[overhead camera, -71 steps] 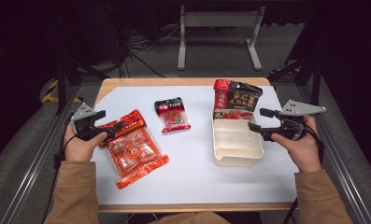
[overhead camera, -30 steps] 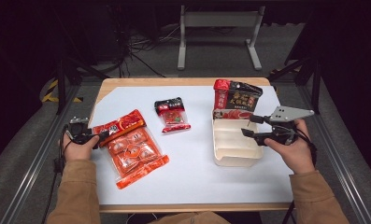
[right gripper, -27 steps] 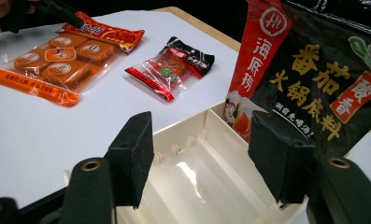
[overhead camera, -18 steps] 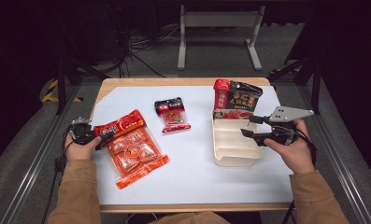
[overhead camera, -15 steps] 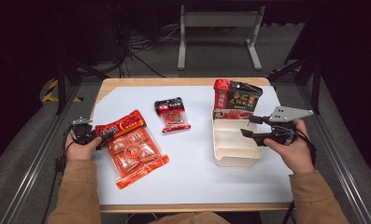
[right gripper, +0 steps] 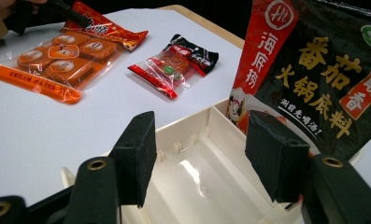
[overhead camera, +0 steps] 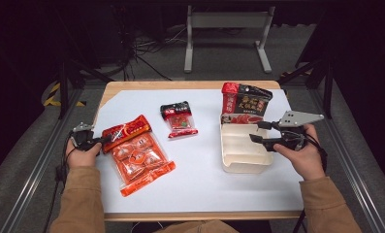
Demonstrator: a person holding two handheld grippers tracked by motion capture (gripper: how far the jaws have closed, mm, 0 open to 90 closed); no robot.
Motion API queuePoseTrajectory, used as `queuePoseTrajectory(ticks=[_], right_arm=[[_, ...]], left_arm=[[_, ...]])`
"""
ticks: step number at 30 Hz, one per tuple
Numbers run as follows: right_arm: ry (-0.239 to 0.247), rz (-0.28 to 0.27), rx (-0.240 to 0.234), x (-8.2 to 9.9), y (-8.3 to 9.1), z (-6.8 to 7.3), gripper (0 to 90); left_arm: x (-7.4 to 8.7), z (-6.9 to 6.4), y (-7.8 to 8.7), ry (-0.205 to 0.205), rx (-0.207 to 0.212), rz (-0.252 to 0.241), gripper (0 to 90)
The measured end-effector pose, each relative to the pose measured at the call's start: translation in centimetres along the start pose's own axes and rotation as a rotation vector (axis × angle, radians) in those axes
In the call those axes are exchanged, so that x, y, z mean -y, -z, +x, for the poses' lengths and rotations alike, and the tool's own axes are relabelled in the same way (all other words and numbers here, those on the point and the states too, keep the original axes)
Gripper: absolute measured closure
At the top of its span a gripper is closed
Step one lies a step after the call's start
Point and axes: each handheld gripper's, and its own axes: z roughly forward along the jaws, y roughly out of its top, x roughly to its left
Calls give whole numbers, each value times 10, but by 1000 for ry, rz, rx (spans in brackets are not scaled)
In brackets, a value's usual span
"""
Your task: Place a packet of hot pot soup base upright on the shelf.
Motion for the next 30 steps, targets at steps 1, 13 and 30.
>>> queuePoseTrajectory(ticks=[1, 13, 30], right_arm=[[1, 2, 0, 0, 0, 0, 440], [-41, -10, -65, -1, 5, 4, 622], [-44, -24, -59, -5, 9, 5, 656]], left_arm=[[0, 0, 0, 9, 1, -5, 898], [-13, -12, 24, 12, 20, -85, 900], [-41, -50, 78, -10, 128, -233, 900]])
